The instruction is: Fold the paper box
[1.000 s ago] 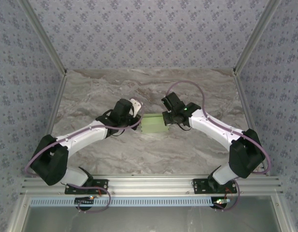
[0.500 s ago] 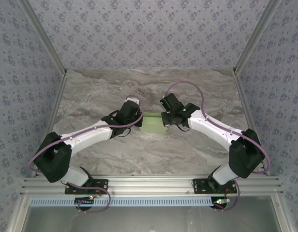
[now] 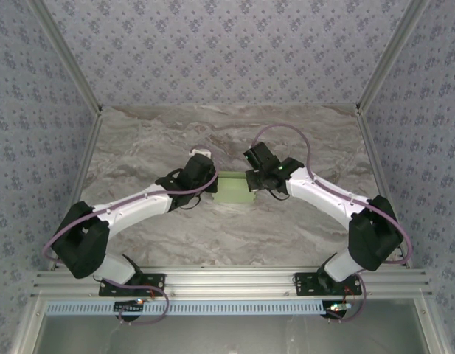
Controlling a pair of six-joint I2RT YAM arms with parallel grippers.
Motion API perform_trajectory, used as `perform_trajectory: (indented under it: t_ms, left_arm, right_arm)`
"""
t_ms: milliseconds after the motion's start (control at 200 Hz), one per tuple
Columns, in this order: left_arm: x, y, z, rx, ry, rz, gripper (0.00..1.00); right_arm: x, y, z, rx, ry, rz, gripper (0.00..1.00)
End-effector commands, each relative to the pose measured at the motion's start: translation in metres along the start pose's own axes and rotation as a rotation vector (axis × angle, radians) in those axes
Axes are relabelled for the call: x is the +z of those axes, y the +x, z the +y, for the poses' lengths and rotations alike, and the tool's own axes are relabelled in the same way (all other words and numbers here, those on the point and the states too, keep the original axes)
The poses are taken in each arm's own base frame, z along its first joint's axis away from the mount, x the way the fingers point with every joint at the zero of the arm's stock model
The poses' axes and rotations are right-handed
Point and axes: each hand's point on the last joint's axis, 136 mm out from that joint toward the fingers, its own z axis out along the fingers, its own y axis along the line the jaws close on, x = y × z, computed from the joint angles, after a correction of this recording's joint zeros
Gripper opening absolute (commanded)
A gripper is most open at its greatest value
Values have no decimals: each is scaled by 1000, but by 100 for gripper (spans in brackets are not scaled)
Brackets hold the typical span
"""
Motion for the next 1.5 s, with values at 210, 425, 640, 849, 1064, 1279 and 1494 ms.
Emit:
perform_trajectory:
  t_ms: [210, 425, 640, 849, 1064, 1279, 1494]
  left_arm:
    - [-1, -8, -7, 45, -10, 9, 0]
    - [-5, -16, -9, 67, -10, -2, 0]
    - [-4, -15, -9, 75, -25, 20, 0]
    - [0, -10, -12, 35, -7, 41, 0]
    - [0, -10, -13, -23, 16, 44, 0]
    - [-2, -12, -12, -71, 28, 33, 0]
    - [-1, -12, -13, -100, 40, 35, 0]
  right_arm:
    - [13, 30, -5, -9, 33, 95, 5]
    - [13, 31, -4, -16, 33, 96, 5]
    - [13, 32, 0, -31, 35, 94, 5]
    - [12, 35, 2, -38, 42, 91, 5]
    - [14, 32, 7, -32, 32, 62, 5]
    - [13, 32, 7, -30, 28, 53, 5]
    - [12, 33, 7, -32, 30, 48, 5]
